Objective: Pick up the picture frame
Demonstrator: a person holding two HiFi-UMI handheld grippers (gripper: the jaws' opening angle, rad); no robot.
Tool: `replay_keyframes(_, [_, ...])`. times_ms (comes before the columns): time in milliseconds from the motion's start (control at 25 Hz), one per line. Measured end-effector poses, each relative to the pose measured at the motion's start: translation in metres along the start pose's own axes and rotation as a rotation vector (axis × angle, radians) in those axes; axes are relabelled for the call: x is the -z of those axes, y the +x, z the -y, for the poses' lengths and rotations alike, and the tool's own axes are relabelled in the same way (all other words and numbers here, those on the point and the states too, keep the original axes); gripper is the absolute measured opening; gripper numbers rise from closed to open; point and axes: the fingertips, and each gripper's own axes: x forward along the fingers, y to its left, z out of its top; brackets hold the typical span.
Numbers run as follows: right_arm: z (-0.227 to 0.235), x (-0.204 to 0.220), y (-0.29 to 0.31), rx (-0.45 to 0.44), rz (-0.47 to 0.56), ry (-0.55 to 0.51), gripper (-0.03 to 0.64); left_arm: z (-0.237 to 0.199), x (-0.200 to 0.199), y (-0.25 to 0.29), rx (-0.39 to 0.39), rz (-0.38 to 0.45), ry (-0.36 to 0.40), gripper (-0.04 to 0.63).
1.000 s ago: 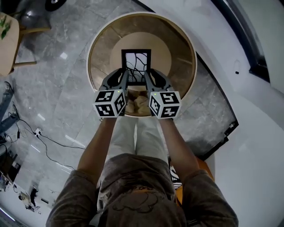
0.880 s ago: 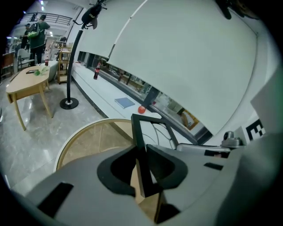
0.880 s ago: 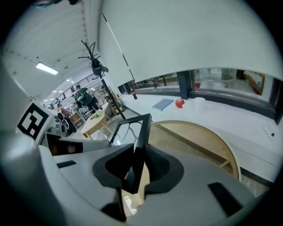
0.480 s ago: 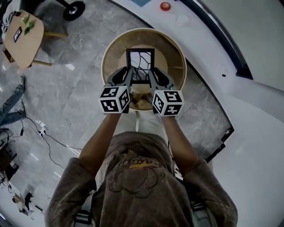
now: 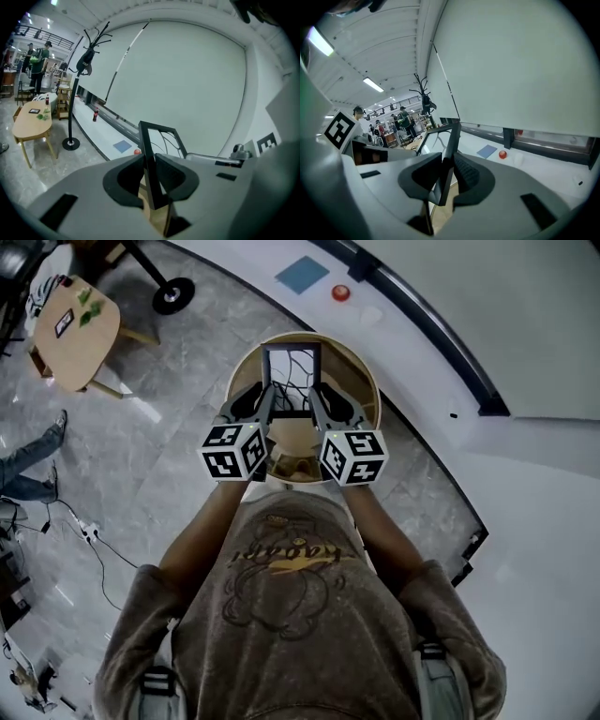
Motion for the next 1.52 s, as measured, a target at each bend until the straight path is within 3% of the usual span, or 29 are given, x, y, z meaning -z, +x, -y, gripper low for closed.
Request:
replay_keyframes(560, [-0.022,-0.050,-0.040,-0.015,0.096,-0.043,0.095,0.037,-0.042,-0.042,0.032,0.108,0.045,0.089])
replay_keyframes(1520, [-0.020,-0.043,-0.035,-0.026,0.081,-0.025,0.091,0.035,-0.039,-0.042,-0.003,0.112,0.048,0.089])
